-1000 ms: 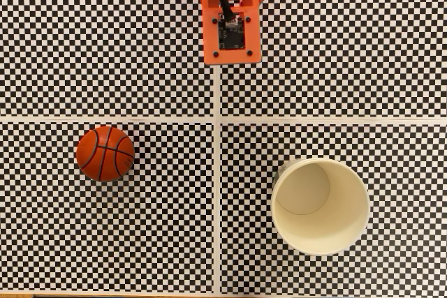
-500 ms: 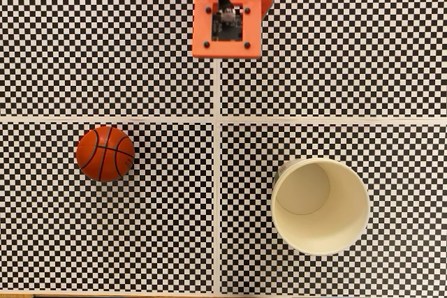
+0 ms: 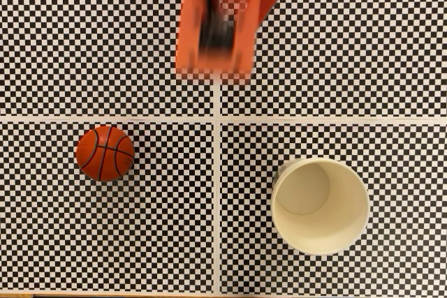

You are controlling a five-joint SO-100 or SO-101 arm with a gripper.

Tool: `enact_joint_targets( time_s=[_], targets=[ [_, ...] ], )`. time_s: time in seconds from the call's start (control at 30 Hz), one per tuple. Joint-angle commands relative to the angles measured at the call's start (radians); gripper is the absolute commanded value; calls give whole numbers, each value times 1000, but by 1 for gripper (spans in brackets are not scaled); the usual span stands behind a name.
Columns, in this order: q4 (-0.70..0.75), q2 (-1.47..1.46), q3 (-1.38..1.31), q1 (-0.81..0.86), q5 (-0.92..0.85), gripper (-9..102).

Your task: Grasp basketball and place into cup.

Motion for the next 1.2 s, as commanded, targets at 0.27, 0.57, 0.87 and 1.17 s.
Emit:
enact_joint_targets(
  time_s=[0.27, 0.57, 0.87, 1.17],
  targets=[
    [225, -344, -618, -5, 75, 0],
    [337, -604, -897, 29, 106, 0],
    [339, -790, -999, 126, 94, 0],
    [339, -925, -1071, 279, 29, 0]
  ],
)
